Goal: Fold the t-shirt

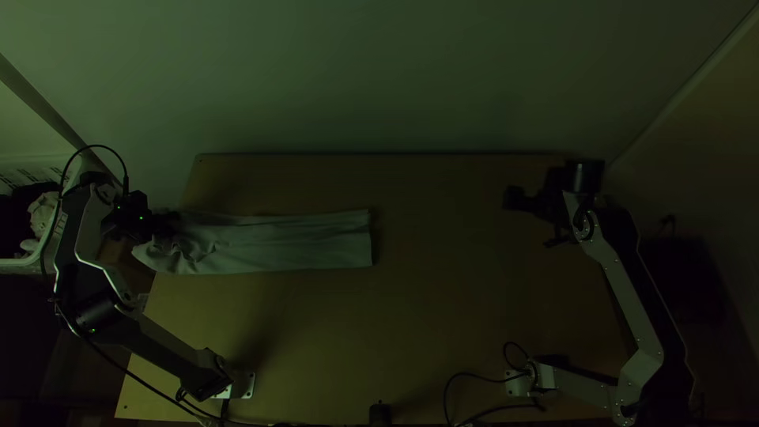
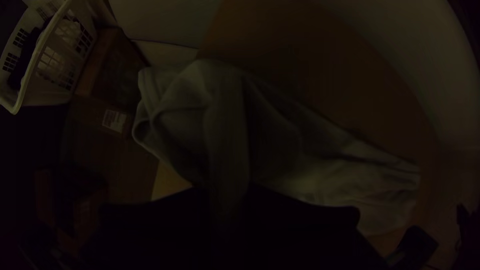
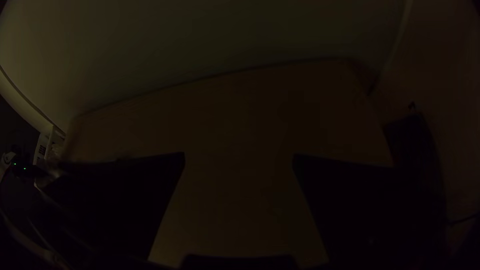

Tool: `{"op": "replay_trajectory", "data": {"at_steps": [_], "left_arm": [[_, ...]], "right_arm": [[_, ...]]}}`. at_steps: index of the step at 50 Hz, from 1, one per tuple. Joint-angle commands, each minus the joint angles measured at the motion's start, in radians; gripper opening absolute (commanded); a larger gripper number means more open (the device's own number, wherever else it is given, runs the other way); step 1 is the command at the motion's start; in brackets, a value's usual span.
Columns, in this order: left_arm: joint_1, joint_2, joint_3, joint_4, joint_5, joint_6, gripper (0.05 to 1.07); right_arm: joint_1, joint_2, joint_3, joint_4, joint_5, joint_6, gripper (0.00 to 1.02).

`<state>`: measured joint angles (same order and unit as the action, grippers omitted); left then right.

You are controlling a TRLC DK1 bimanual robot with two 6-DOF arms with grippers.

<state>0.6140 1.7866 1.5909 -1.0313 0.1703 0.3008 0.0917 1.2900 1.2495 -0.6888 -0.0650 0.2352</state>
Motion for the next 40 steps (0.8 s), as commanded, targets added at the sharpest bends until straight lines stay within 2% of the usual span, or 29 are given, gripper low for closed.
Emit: {"op": "replay_trajectory", "data": {"at_steps": [1,8,18,22,28,40], "left_arm": [[-0.023,-0.038,0.069,-0.093,-0.003,0.035,0.08],[-0.105,-0.096,0.142,-0.194,-0.003,0.009,0.08],[-0.326,-0.141,0.264,-0.314,-0.075,-0.077,0.08],[-0.419,-0.136,0.290,-0.334,-0.129,-0.123,0.08],[-0.531,-0.119,0.294,-0.343,-0.140,-0.178,0.08],[-0.777,-0.073,0.319,-0.349,-0.236,-0.327,0.08]], "right_arm": [[0.011,0.003,-0.032,0.012,-0.004,0.018,0.99],[0.006,-0.011,-0.038,0.012,-0.004,0.018,0.99],[-0.018,-0.035,-0.050,0.011,-0.004,0.015,0.99],[-0.029,-0.047,-0.058,0.011,-0.004,0.013,0.99],[-0.049,-0.069,-0.071,0.011,-0.013,0.010,0.99],[-0.109,-0.118,-0.114,0.011,-0.045,0.003,0.99]]}}
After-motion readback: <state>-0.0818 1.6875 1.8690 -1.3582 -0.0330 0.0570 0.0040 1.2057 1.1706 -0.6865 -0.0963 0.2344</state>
